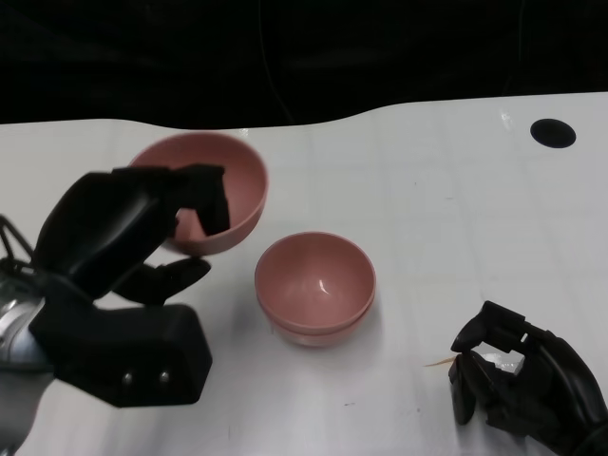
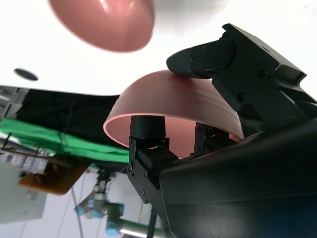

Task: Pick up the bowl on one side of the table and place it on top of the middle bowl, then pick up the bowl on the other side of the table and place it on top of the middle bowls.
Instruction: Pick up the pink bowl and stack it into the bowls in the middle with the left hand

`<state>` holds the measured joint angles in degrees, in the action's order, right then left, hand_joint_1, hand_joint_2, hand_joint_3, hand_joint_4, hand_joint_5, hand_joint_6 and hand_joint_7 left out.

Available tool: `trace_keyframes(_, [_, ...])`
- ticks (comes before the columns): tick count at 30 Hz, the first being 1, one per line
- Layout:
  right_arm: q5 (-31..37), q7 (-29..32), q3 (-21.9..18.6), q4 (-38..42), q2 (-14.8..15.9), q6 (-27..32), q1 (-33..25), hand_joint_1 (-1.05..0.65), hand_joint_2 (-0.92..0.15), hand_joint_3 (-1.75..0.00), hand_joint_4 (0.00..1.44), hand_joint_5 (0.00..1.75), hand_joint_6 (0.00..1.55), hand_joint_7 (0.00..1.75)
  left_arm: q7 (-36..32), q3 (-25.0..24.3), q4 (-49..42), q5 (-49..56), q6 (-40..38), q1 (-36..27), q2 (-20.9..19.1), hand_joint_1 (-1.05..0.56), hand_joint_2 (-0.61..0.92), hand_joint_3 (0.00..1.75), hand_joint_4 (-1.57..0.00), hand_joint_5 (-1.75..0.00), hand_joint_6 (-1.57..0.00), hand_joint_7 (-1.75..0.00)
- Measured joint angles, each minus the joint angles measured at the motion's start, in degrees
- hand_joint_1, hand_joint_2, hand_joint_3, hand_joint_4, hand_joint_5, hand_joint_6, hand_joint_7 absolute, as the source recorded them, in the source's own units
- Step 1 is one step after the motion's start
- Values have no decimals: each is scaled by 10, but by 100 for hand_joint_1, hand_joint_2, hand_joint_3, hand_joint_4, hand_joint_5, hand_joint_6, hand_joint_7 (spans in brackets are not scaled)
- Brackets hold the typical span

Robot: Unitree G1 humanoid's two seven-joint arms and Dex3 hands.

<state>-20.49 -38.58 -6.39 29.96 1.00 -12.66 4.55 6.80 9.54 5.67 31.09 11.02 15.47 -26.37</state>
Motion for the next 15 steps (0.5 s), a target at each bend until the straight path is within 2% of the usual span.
trace_keyframes(8, [1,1,-1,0,0,-1,0,-21,-65,-85,91,175,74,156,11,5,5,1,-7,14,12,-1,50,99,-77,-175,-63,-175])
trace_keyframes(15, [12,11,6,-1,-12,-12,0,-22,-66,-85,88,175,73,157,21,62,-34,5,9,85,58,-5,53,97,-76,-175,-63,-175])
